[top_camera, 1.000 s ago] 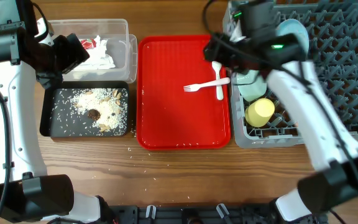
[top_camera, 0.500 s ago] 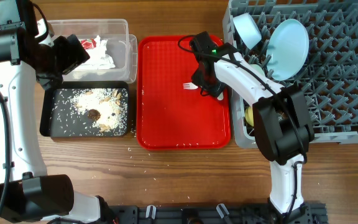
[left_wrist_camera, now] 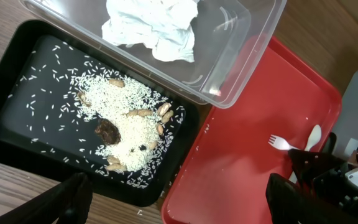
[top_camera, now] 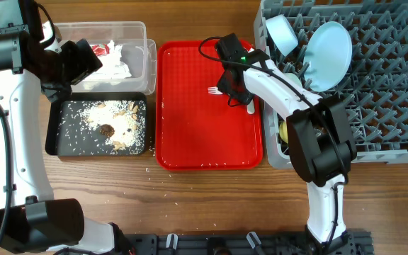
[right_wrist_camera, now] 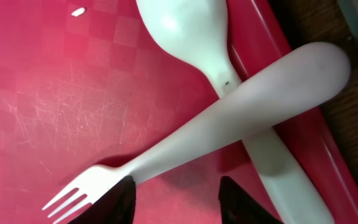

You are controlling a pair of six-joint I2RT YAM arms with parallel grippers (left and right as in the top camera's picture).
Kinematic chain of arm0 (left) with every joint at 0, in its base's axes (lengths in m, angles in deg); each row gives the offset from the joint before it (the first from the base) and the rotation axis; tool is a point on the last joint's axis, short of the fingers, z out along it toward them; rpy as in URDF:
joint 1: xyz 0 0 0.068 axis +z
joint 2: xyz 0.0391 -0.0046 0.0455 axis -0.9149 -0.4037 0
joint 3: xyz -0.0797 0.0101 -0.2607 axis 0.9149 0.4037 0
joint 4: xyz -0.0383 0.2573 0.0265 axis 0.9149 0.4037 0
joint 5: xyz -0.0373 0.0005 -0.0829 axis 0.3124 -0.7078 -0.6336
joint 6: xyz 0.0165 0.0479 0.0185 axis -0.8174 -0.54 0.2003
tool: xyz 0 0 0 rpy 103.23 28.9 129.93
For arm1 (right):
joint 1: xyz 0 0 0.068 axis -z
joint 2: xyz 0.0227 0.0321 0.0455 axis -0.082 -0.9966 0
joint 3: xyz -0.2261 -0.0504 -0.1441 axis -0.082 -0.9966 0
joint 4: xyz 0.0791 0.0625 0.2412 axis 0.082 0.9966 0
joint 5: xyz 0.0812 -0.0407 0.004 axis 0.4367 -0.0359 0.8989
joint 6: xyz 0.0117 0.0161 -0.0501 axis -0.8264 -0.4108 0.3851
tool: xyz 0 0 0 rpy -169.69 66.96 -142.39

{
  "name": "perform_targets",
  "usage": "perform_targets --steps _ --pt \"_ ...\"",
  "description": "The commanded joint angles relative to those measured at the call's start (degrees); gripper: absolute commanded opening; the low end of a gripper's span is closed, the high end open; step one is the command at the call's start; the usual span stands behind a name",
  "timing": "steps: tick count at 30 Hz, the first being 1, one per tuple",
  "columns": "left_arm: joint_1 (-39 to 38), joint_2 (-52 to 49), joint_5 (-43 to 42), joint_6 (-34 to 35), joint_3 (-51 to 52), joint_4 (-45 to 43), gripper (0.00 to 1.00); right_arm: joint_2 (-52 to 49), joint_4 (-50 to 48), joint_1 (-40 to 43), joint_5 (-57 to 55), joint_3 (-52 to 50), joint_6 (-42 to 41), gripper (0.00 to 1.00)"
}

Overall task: Sort waste into correct bins and load items into the dishwasher rack
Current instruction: 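Grasp the white fork on the red tray with the right gripper, then drop the white fork into the rack with the right gripper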

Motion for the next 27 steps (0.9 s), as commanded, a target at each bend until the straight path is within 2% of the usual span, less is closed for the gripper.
perform_targets --steps 1,5,9,13,19,23,25,26,27 --pt "0.07 -0.31 -0.48 -0.72 0.28 -0.37 0.90 -0.48 -1.46 0.07 -2.10 -0.70 1.22 0.48" --pt "0.07 -0.33 -0.48 -0.72 0.28 -0.35 0.90 0.74 -4.90 0.07 -1.77 -0.70 -0.52 0.54" --pt "0.07 -0.33 -0.48 -0.72 0.28 -0.39 0.90 1.22 -6.36 0.02 -1.49 -0.70 -1.18 0.54" --pt "0.07 -0.33 -0.48 -0.74 0.28 -0.37 0.90 0.74 -5.31 0.17 -4.22 -0.72 -11.02 0.54" --pt "0.07 -0.33 -0.46 -0.74 0.28 -0.35 0.90 -3.48 -5.92 0.07 -3.02 -0.94 -15.39 0.52" --pt "0.07 -0.33 -0.48 -0.74 0.28 -0.39 0.90 -4.17 -5.66 0.07 -1.22 -0.94 -11.52 0.34" --pt "0.07 -0.33 -0.46 -0.74 0.28 -0.35 0.90 -4.17 -5.44 0.07 0.81 -0.94 -6.21 0.17" --pt "0.07 -0.33 -0.48 -0.74 0.28 -0.35 0.90 -4.17 -5.46 0.07 2.67 -0.94 -2.16 0.04" --pt "0.07 -0.33 -0.48 -0.74 0.28 -0.37 0.90 -4.17 -5.60 0.07 4.15 -0.92 1.11 0.04"
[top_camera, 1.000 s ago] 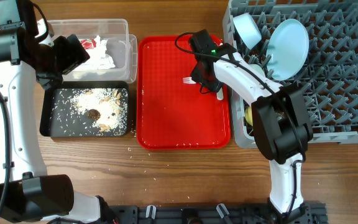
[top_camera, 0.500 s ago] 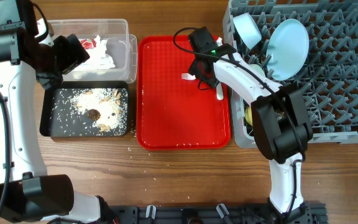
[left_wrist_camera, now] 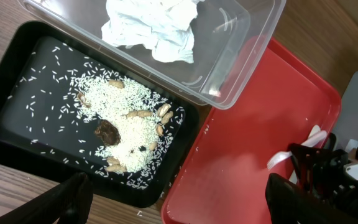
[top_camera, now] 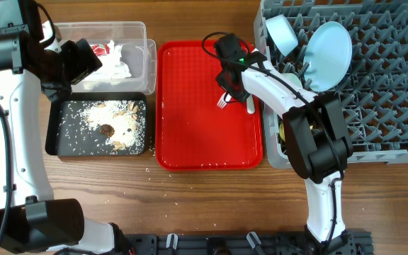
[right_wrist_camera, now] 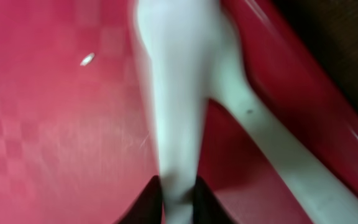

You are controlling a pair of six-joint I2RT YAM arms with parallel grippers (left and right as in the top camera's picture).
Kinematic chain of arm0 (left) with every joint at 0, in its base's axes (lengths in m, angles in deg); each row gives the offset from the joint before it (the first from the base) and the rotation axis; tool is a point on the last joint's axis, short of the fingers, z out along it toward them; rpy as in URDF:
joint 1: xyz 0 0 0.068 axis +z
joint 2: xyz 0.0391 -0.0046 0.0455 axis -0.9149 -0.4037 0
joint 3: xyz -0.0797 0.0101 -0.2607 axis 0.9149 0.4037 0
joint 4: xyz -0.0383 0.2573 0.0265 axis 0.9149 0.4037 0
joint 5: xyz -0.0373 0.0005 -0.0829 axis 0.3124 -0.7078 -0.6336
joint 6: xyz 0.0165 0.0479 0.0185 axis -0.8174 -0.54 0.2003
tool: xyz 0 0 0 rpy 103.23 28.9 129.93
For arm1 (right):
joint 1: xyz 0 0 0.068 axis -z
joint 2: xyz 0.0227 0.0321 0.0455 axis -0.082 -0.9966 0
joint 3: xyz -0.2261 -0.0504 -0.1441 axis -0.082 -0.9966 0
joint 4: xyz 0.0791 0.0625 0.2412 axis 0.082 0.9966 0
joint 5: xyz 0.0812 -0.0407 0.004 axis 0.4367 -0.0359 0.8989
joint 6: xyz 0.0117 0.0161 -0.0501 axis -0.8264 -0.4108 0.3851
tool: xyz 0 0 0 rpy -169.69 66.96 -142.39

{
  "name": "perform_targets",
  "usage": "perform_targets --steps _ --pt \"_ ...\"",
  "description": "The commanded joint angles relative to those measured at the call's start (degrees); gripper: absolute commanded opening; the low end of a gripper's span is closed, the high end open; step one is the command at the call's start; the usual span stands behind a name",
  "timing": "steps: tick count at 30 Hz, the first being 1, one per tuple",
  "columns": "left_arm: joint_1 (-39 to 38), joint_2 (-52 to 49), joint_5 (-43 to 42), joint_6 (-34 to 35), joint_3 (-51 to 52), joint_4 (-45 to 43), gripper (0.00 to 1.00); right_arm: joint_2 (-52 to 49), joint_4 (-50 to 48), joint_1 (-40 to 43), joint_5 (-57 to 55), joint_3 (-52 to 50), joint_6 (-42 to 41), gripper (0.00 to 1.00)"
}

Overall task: Sort waste into correct bins and load items into the dishwasher rack
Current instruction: 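Drop the white fork into the rack with the right gripper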

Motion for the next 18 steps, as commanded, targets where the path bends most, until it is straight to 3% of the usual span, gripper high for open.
perform_targets --steps 1,4,8,11,15,18 --pt "0.07 -0.33 -0.48 -0.74 0.28 -0.17 0.90 -2.27 0.02 0.07 6.62 -0.74 13.92 0.04" --pt "0.07 -0.33 -0.48 -0.72 0.28 -0.17 0.91 -1.29 0.76 0.07 13.20 -0.74 29.20 0.04" --pt "0.07 -0.33 -0.46 -0.74 0.28 -0.17 0.91 5.07 4.09 0.13 16.24 -0.52 38.10 0.04" --pt "0.07 -0.33 -0.48 -0.74 0.28 -0.15 0.91 16.48 9.44 1.14 19.15 1.14 45.90 0.04" --pt "0.07 -0.33 -0.48 -0.74 0.28 -0.13 0.91 33.86 20.02 7.04 10.32 1.14 45.66 0.04" --pt "0.07 -0.33 -0.46 -0.74 0.28 -0.15 0.91 41.07 28.11 15.58 -0.87 0.96 34.23 0.04"
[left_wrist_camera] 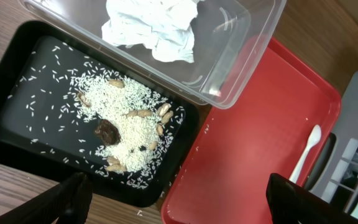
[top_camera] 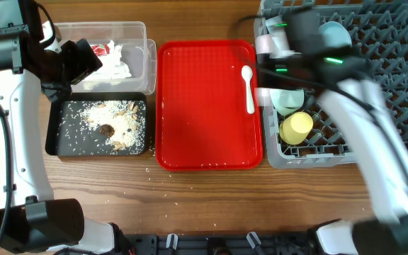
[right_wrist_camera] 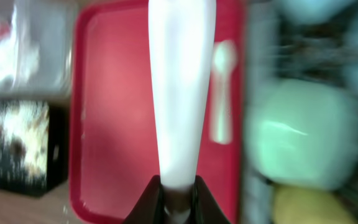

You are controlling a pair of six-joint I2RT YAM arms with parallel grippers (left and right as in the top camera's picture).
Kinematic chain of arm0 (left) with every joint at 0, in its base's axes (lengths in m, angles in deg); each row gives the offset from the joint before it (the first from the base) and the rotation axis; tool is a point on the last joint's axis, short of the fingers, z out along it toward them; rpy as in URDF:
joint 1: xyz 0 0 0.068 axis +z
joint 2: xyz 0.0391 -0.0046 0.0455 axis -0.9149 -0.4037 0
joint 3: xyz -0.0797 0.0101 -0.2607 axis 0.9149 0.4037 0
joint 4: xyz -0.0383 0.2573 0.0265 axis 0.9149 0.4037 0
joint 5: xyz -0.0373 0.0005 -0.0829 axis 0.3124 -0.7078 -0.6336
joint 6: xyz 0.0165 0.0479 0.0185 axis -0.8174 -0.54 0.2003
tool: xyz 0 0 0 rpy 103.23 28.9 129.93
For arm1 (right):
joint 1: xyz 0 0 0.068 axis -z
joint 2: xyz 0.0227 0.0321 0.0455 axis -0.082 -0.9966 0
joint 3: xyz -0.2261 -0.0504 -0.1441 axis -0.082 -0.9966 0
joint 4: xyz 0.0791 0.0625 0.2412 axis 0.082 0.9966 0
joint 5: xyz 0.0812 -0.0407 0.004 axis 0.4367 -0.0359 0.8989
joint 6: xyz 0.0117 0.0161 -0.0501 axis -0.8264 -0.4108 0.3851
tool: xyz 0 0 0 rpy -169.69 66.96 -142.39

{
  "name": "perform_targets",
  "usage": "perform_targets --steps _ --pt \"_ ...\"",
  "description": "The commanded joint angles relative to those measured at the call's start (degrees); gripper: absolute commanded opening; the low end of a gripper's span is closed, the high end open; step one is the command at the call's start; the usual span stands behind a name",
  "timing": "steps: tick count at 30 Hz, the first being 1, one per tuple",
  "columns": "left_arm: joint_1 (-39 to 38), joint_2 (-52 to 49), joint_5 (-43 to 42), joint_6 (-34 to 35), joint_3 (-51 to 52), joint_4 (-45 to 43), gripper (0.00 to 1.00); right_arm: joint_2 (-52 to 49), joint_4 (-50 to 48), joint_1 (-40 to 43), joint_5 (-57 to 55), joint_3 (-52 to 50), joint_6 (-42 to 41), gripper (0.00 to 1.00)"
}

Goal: Sort waste into correct bins and load items into the dishwasher rack

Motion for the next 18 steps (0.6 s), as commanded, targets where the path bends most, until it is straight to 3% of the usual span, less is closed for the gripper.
perform_targets --steps 1,5,8,9,13,14,18 --pt "0.07 -0.33 -0.46 -0.74 0.24 -0.17 0.91 5.51 6.56 10.12 -15.56 -0.07 -13.81 0.04" --pt "0.07 -0.33 -0.48 -0.74 0.24 -0.15 0.91 4.76 6.67 22.53 -14.45 -5.31 -24.22 0.04" --pt "0.07 -0.33 -0.46 -0.74 0.24 -0.15 0.91 2.99 -1.81 25.07 -8.59 -14.99 -24.22 0.04" --pt "0.07 -0.33 -0.46 -0.76 0.24 -0.15 0.91 2.60 -3.37 25.05 -8.20 -16.70 -24.26 0.08" --pt "0.07 -0.33 -0.46 -0.76 0.24 -0.15 0.91 3.06 -4.57 25.07 -7.98 -16.70 -22.56 0.47" --pt "0.07 -0.33 -0.46 -0.74 0.24 -0.17 0.91 3.85 -4.92 25.07 -6.19 -15.39 -19.12 0.52" --pt "0.07 -0.33 -0.46 -0.74 0.24 -0.24 0.91 8.11 -5.14 23.80 5.14 -7.87 -5.29 0.54"
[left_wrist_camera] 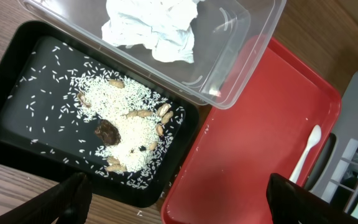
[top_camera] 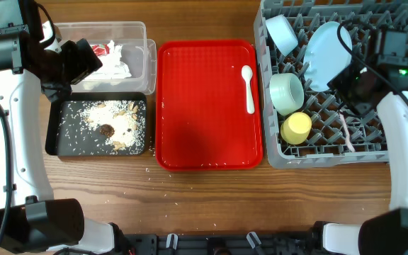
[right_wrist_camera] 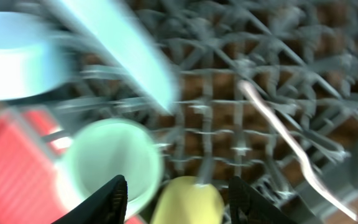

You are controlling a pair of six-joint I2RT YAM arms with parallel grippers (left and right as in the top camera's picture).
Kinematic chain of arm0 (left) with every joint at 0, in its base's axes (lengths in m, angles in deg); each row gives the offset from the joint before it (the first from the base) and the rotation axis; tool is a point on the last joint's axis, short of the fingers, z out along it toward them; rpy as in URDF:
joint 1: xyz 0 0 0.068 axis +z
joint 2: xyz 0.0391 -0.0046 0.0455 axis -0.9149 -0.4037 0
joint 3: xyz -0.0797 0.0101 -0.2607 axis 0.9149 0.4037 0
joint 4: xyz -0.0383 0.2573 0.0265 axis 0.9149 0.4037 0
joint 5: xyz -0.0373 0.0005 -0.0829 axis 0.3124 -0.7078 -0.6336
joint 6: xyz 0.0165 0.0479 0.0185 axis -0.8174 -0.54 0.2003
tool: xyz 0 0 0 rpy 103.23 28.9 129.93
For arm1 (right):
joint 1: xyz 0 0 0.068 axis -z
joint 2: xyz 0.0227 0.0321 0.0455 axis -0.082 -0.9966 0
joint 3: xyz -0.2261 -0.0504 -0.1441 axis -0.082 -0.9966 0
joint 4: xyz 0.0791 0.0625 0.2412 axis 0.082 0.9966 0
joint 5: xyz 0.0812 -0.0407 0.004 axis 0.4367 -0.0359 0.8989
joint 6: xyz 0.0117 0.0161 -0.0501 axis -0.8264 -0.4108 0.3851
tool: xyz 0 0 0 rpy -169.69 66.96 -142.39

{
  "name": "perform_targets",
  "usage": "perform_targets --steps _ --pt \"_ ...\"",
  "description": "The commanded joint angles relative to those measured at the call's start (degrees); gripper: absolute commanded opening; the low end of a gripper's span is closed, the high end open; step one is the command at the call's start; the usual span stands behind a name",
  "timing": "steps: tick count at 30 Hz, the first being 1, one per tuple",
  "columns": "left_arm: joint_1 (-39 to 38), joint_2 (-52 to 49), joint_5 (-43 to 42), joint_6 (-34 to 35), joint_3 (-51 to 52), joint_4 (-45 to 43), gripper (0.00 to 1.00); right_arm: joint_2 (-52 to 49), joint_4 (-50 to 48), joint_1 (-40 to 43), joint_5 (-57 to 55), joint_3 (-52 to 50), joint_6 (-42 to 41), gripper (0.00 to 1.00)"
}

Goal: Sort waste into correct bins and load items into the dishwasher rack

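Observation:
A white plastic fork (right_wrist_camera: 283,140) lies on the grid of the grey dishwasher rack (top_camera: 402,106), also seen as the fork (top_camera: 346,132) in the overhead view. My right gripper (right_wrist_camera: 179,200) hangs open above the rack, empty, over the yellow cup (right_wrist_camera: 188,202) and green cup (right_wrist_camera: 112,165); the view is blurred. A white spoon (top_camera: 247,88) rests on the red tray (top_camera: 204,134). My left gripper (left_wrist_camera: 182,199) is open and empty above the black tray of rice (left_wrist_camera: 98,124) and the clear bin (left_wrist_camera: 241,37) with crumpled tissue.
The rack also holds a white bowl (top_camera: 282,32) and a pale blue plate (top_camera: 329,46). The clear bin (top_camera: 140,64) and the black food-waste tray (top_camera: 55,134) sit left of the red tray. Rice grains are scattered on the wood.
My right gripper was shut on the fork at the rack's left edge; now it stands open further right over the rack and the fork lies in the rack. The left arm has not moved.
My right gripper was open over the fork, which lay across the spoon on the red tray. Then it was shut on the fork at the tray, then held it raised by the rack. Now the fork lies in the rack and the spoon stays on the tray.

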Motion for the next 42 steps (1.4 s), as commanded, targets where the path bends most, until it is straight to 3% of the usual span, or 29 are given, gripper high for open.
perform_targets --steps 1,4,7,11,19,32,35,38,42 --pt "0.07 -0.33 -0.44 -0.74 0.24 -0.24 0.91 5.14 -1.03 -3.26 11.06 8.33 14.32 0.57" --pt "0.07 -0.33 -0.44 -0.74 0.24 -0.37 0.91 5.11 -4.31 -14.56 10.84 11.15 18.97 0.63" --pt "0.07 -0.33 -0.44 -0.74 0.24 -0.37 0.91 -0.68 -8.59 -27.67 2.08 11.15 18.82 0.64" --pt "0.07 -0.33 -0.44 -0.74 0.24 -0.37 0.91 -13.35 -13.81 -35.06 -1.86 11.19 17.14 0.64" --pt "0.07 -0.33 -0.44 -0.74 0.24 -0.39 0.91 -35.74 -15.26 -35.30 -10.86 13.77 17.42 0.63" --pt "0.07 -0.33 -0.44 -0.74 0.24 -0.37 0.91 -41.46 -15.06 -31.19 -8.15 13.70 16.90 0.62" --pt "0.07 -0.33 -0.44 -0.74 0.24 -0.35 0.91 -41.46 -14.21 -31.19 -3.98 13.70 19.85 0.56" --pt "0.07 -0.33 -0.44 -0.74 0.24 -0.37 0.91 -41.46 -11.74 -31.26 5.84 13.70 22.25 0.40" --pt "0.07 -0.33 -0.44 -0.74 0.24 -0.35 0.91 -41.46 -9.73 -31.63 10.08 13.70 21.99 0.27"
